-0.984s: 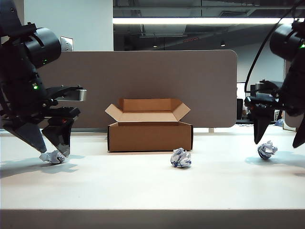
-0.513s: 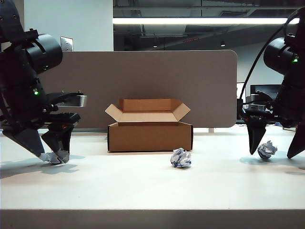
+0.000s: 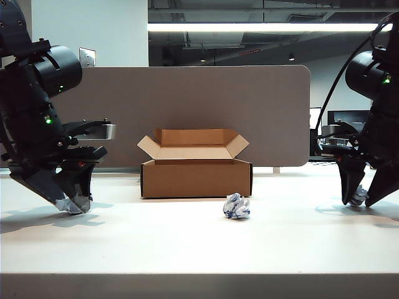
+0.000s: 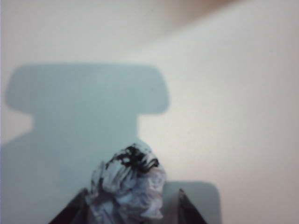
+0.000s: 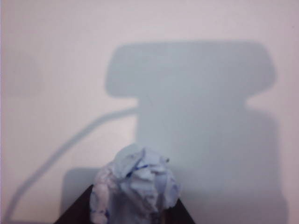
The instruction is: Pick up all the paper balls on the table and put them in the paper box.
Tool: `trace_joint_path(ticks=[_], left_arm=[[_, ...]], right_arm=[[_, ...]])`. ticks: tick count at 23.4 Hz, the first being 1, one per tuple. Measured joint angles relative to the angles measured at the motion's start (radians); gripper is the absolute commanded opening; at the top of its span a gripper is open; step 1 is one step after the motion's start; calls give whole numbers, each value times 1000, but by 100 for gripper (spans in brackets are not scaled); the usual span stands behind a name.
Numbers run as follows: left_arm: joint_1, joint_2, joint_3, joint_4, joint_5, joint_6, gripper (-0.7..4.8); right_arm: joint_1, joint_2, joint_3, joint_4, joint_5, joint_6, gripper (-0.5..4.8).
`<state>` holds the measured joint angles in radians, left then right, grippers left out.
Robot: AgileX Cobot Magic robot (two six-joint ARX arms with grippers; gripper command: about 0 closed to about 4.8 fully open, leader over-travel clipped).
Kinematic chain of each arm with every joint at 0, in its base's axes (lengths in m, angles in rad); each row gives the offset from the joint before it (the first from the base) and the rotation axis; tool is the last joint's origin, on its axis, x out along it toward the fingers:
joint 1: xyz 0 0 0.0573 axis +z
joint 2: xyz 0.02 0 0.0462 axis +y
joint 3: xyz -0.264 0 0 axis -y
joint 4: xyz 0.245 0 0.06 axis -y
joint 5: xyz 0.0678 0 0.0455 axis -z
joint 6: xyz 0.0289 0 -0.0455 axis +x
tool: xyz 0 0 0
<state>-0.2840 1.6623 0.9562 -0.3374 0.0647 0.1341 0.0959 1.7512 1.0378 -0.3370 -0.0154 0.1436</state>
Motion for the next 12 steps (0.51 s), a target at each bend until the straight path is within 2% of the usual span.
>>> trace_joint_path(ticks=[2,4,5,12], left_arm=[[0,0,0,0,0,0,165],[0,0,0,0,0,0,129],[0,0,0,0,0,-1,111],[0,0,0,3,0,-3,107]], right_arm=[[0,0,0,0,-2,0,187],[0,0,0,-2,-3,-1,147],[0,0,0,-2,-2,-1,144],[0,0,0,-4,-4,-11,133]])
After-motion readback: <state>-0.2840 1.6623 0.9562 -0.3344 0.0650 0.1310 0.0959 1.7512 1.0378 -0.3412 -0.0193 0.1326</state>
